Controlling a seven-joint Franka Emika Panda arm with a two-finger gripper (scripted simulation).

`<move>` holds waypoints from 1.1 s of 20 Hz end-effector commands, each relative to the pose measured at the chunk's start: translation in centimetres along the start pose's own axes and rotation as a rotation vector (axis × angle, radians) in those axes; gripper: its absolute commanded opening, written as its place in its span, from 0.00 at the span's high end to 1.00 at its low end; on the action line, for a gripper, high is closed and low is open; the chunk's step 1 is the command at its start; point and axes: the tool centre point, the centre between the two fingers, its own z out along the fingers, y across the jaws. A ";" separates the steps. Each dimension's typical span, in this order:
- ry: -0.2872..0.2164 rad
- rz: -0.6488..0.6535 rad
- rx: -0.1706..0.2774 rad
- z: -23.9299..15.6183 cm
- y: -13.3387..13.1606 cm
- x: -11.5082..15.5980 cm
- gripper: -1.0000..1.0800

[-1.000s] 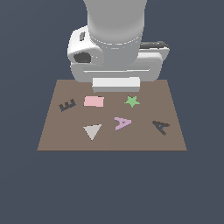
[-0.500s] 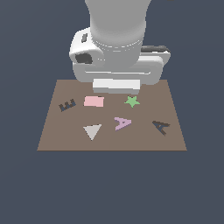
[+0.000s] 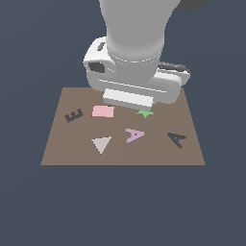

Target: Insert a designated object into the corresponding slot on a board.

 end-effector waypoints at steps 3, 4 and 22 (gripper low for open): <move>0.007 0.126 0.001 0.8 -0.6 0.4 0.04; 0.008 0.159 0.002 1.0 -0.8 0.5 0.04; 0.044 0.817 0.009 5.2 -2.9 3.8 0.04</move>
